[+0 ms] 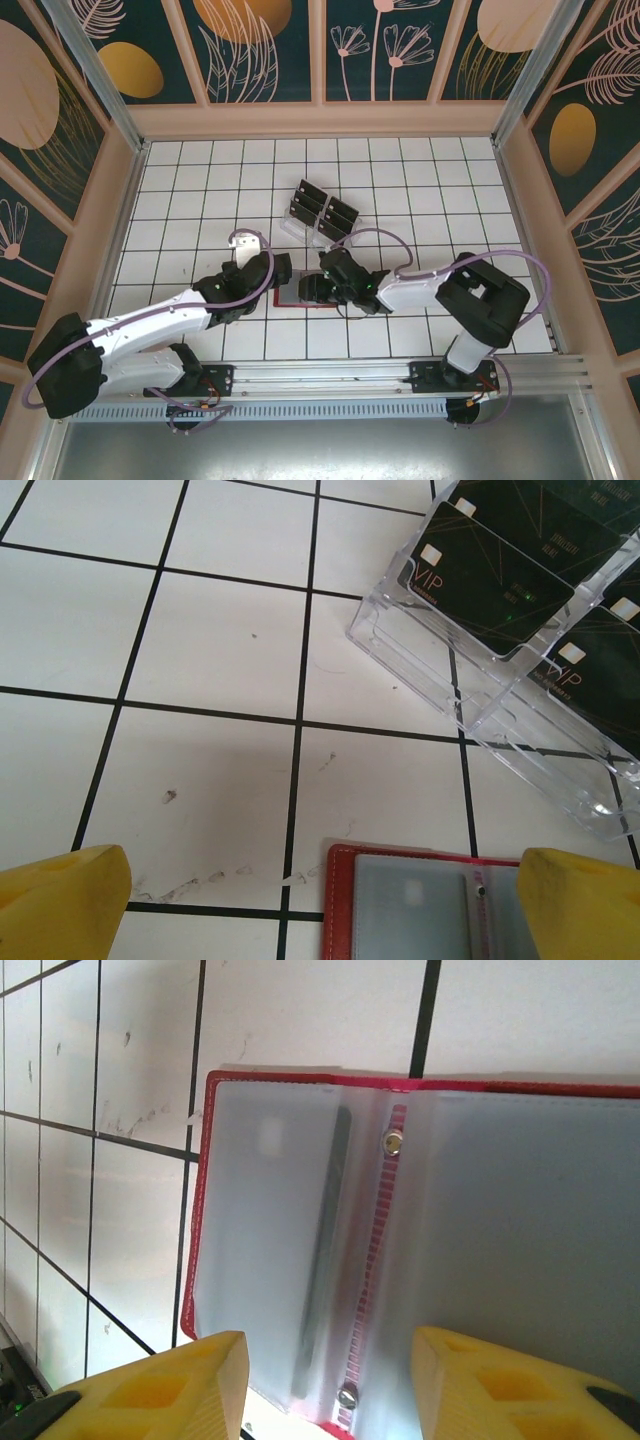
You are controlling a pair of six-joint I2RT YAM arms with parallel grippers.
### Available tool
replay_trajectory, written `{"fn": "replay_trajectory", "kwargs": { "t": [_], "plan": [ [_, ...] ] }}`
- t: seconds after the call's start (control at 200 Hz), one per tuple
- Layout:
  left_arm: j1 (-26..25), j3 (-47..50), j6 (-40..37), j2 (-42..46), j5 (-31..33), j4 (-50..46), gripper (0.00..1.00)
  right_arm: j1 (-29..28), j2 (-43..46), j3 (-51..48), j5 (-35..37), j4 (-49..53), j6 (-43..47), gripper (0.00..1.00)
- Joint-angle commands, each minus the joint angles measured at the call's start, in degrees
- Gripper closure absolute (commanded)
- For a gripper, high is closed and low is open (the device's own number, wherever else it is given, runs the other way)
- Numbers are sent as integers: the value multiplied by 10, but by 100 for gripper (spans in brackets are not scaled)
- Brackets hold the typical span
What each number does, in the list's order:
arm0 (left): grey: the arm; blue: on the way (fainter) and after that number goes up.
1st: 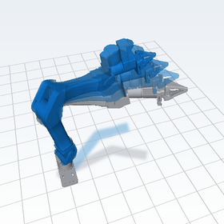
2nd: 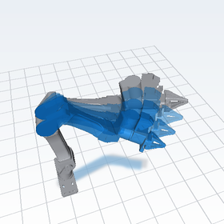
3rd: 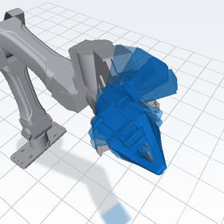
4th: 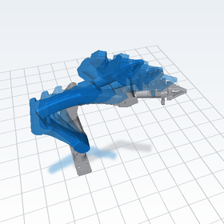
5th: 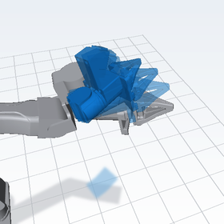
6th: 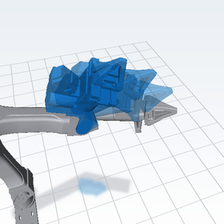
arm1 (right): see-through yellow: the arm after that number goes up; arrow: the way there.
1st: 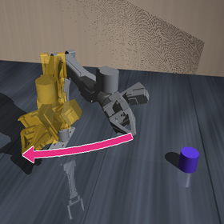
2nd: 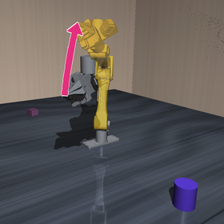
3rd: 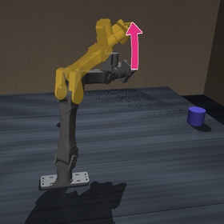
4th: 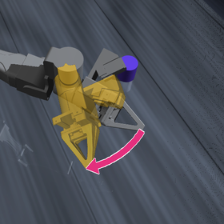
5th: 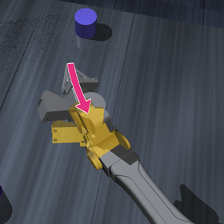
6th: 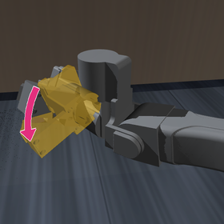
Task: Put the credit cards into the card holder
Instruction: Move the card holder to the bottom-center of the table, then pick up the credit card from the storage box.
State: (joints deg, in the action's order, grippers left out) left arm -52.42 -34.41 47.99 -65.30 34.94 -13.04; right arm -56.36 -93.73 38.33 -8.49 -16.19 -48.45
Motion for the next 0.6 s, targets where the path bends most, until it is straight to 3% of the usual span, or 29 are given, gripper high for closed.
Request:
{"fn": "replay_trajectory", "kwargs": {
  "t": [0.0, 0.11, 0.29, 0.415, 0.591],
  "plan": [
    [4, -12, -10, -11, -2, 8, 2, 6, 46, 24, -9, 34, 57, 53],
    [21, -5, -11, -14, -21, 16, 1, 29, 118, 62, 10, 81, 95, 53],
    [88, 4, -36, -24, -108, 50, 1, 129, 171, 131, 61, 208, 168, 53],
    [130, -8, -57, -52, -171, 63, 1, 165, 142, 192, 89, 268, 233, 54],
    [175, -31, -77, -90, -250, 79, 2, 172, 58, 281, 118, 339, 311, 57]
  ]
}}
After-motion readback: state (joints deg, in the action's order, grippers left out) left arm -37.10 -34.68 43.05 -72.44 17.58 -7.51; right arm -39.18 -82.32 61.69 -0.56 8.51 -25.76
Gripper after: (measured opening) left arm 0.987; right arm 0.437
